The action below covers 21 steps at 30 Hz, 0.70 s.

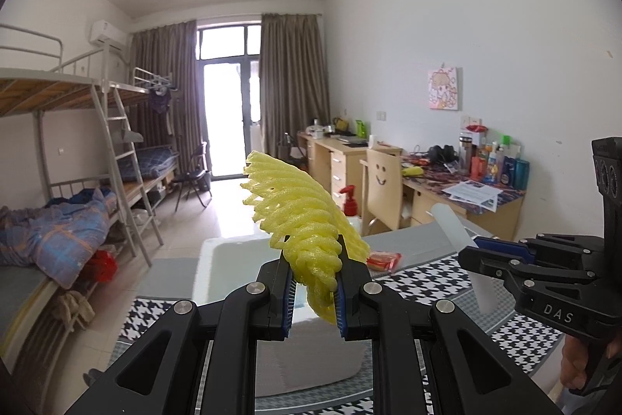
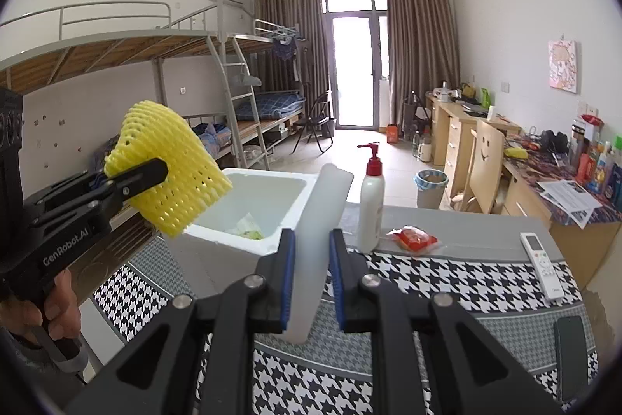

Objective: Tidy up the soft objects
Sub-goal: 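Lower the foam stick into the foam box and open the right tool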

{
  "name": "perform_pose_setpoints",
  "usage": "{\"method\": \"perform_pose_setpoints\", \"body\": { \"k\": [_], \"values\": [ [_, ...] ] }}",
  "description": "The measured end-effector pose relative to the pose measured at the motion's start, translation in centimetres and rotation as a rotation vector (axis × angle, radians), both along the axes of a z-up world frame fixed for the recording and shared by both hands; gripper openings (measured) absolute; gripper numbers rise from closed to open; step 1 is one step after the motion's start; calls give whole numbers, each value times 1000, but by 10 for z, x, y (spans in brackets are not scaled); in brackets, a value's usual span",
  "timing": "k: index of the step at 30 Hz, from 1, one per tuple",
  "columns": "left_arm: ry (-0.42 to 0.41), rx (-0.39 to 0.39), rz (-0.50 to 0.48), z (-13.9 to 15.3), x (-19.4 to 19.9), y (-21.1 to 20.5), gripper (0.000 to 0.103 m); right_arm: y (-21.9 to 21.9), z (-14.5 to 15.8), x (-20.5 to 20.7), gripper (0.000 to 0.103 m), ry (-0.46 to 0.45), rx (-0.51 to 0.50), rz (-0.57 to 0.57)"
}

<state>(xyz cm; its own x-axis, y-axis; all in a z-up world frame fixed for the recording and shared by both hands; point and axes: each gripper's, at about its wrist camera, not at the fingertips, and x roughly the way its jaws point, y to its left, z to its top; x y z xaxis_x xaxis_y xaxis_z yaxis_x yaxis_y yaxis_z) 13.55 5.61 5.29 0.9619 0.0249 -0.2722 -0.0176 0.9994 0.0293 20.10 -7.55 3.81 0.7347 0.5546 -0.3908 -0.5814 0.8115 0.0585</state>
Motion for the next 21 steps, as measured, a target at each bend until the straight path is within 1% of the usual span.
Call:
{"method": "perform_pose_setpoints", "body": {
  "k": [7,13,21],
  "values": [
    [0,-8,47,-1,2,13,18,17,2,7,21,10,-2,48],
    [0,-10,81,-1,4,24,18,29,2,13,21,22,-9,67],
    [11,-8,99,-2,12,30,18,43,1,24,21,34,-26,78]
  ]
}}
